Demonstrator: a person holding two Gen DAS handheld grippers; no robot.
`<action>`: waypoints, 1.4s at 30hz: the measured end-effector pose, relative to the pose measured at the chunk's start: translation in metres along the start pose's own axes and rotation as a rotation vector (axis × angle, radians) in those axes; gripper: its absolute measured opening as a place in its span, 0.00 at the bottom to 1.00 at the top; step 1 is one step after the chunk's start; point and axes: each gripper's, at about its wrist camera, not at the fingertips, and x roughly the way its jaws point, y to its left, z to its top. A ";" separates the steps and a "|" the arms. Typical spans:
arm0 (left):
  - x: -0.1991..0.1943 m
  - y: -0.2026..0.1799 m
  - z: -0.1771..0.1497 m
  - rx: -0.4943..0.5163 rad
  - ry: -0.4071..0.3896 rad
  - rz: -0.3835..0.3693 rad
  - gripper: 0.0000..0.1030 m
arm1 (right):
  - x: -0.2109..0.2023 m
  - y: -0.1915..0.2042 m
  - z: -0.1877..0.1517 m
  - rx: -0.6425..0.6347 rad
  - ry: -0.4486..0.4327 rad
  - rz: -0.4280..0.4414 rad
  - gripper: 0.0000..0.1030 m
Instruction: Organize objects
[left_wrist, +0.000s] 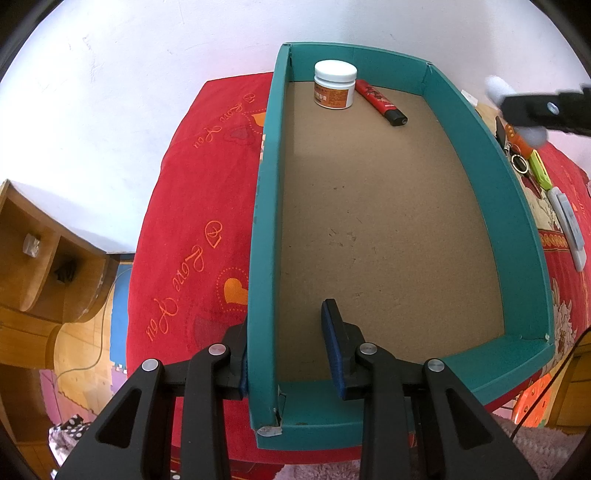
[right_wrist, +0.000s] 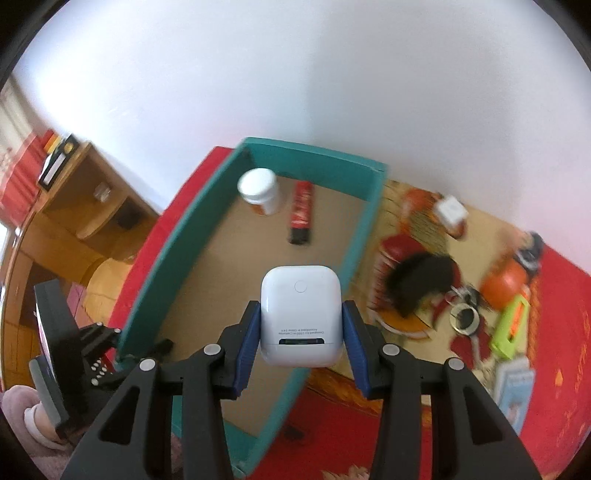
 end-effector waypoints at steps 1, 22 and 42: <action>0.000 -0.001 0.000 0.000 -0.001 0.000 0.31 | 0.003 0.005 0.003 -0.009 0.002 0.005 0.42; 0.001 0.000 0.004 0.007 -0.004 0.000 0.31 | 0.102 0.064 0.057 -0.086 0.133 0.111 0.42; 0.002 0.000 0.005 0.006 -0.005 0.000 0.31 | 0.148 0.071 0.078 -0.139 0.139 0.030 0.42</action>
